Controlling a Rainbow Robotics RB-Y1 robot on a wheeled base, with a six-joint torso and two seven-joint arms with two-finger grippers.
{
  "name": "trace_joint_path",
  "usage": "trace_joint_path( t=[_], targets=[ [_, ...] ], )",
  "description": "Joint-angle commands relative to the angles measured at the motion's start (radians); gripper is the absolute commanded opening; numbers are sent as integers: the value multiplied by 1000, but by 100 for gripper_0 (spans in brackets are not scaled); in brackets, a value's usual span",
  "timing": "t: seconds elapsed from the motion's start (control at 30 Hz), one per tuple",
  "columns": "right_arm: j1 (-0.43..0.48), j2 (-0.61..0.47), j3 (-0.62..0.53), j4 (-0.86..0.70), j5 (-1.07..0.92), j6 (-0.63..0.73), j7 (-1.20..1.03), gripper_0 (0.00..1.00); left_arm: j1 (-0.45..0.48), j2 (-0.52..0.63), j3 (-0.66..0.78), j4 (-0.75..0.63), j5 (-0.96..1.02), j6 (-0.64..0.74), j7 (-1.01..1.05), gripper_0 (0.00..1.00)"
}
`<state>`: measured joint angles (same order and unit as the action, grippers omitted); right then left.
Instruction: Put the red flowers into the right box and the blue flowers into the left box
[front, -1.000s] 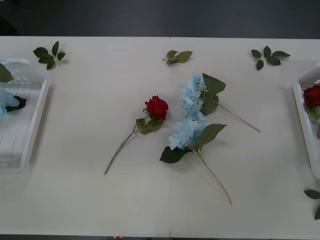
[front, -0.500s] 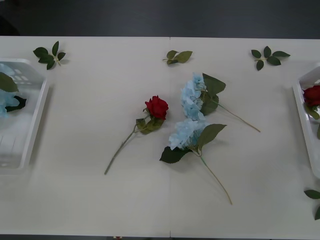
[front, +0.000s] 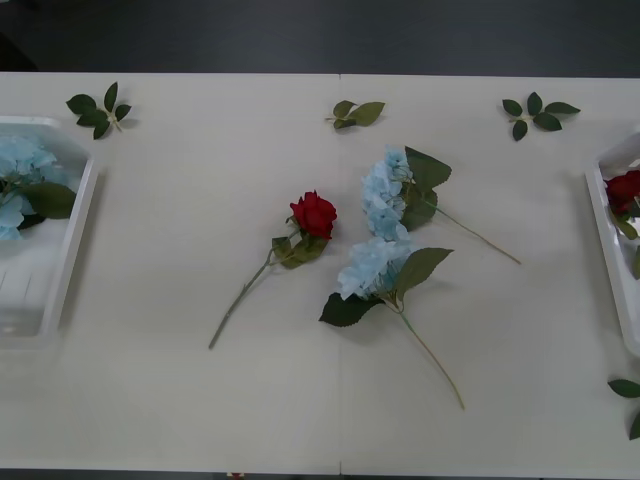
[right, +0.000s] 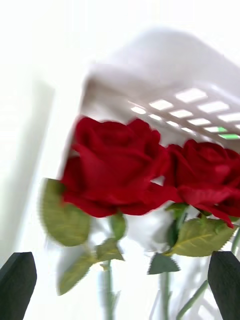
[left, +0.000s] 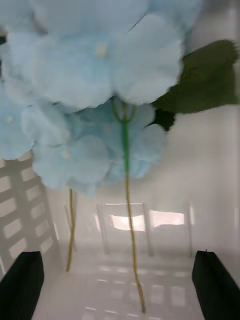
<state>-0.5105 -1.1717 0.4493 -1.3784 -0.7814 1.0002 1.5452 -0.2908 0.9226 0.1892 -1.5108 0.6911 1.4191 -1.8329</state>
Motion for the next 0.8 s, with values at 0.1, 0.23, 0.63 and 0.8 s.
trace_joint_path(
  t=[0.1, 0.23, 0.63, 0.8],
  targets=[
    [-65, -32, -37, -149, -35, 138, 49, 100, -21, 25, 64, -135, 140, 75, -164, 100],
    [-105, 23, -37, -214, -55, 221, 49, 100, -25, 18, 55, -173, 281, 76, -241, 100],
    [-177, 248, -24, -218, 63, 370, 49, 100, -111, -33, -201, -190, 542, 23, -279, 100],
    [-200, 317, 68, -218, 137, 365, 38, 100, -157, -48, -355, -200, 541, -78, -272, 100]
  ],
)
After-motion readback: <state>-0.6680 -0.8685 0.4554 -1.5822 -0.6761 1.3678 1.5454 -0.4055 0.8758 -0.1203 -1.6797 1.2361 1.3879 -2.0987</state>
